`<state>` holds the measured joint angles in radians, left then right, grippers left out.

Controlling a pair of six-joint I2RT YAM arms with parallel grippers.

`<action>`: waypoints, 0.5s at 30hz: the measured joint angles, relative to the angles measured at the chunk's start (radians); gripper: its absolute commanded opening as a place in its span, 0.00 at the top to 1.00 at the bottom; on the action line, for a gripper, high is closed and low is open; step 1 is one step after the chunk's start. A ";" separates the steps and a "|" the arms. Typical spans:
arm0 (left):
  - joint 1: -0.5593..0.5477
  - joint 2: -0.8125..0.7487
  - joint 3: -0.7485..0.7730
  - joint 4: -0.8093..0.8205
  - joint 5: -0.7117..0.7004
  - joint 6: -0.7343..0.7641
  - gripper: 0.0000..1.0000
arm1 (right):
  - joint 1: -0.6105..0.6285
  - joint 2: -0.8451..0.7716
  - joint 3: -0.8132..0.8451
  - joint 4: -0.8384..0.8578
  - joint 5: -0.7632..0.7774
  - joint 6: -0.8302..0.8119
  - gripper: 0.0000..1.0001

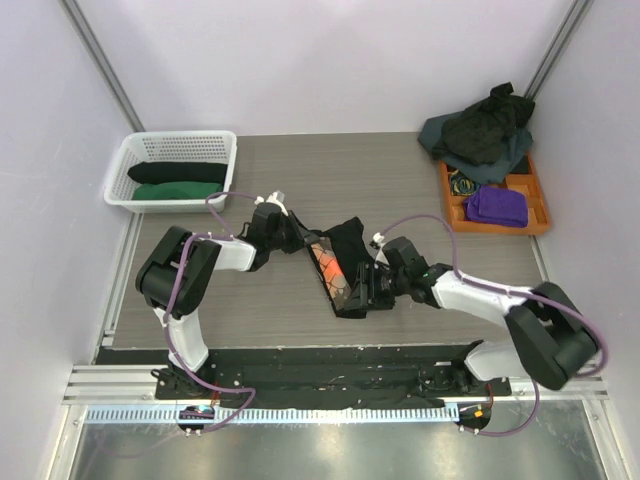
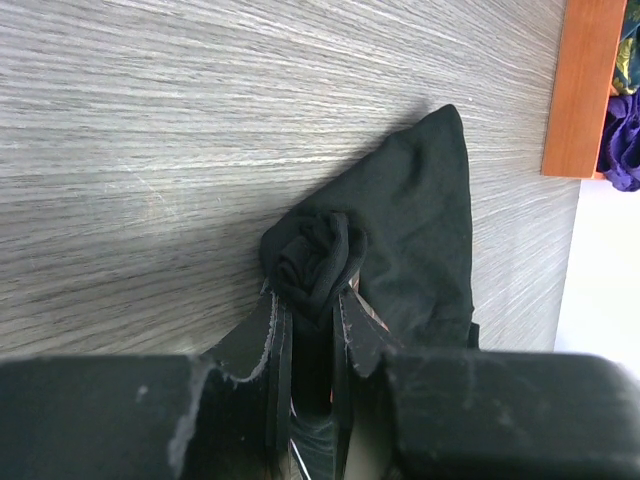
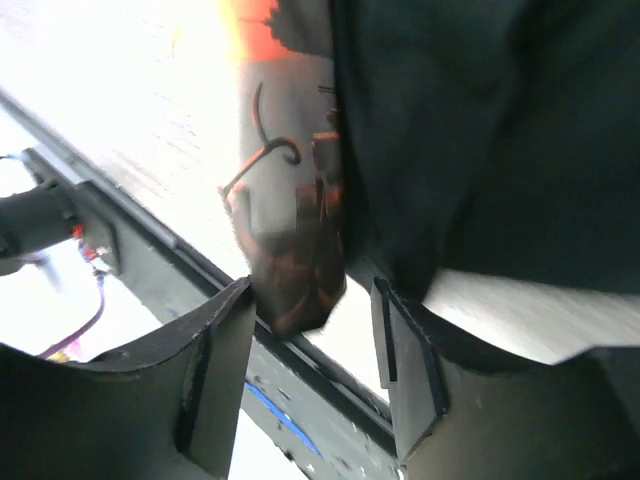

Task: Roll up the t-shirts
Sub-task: Roll the T-shirt to the center of the board.

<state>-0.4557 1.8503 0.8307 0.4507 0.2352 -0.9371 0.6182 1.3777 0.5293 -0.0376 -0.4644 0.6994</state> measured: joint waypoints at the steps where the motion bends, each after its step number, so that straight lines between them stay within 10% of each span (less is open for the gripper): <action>1: 0.000 0.000 0.000 -0.001 0.000 0.003 1.00 | 0.000 -0.036 0.023 -0.069 0.035 -0.024 0.41; 5: 0.000 0.000 0.001 -0.007 0.000 0.006 1.00 | 0.022 -0.151 0.142 -0.297 0.188 -0.106 0.44; 11: 0.001 -0.002 0.002 -0.015 0.000 0.011 1.00 | 0.180 -0.189 0.330 -0.444 0.386 -0.186 0.99; 15: 0.001 -0.006 0.002 -0.025 0.000 0.018 1.00 | 0.213 -0.136 0.392 -0.449 0.397 -0.200 0.99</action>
<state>-0.4549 1.8439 0.8322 0.4259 0.2348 -0.9195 0.8310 1.2419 0.9215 -0.4866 -0.0677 0.4992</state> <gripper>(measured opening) 0.158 0.029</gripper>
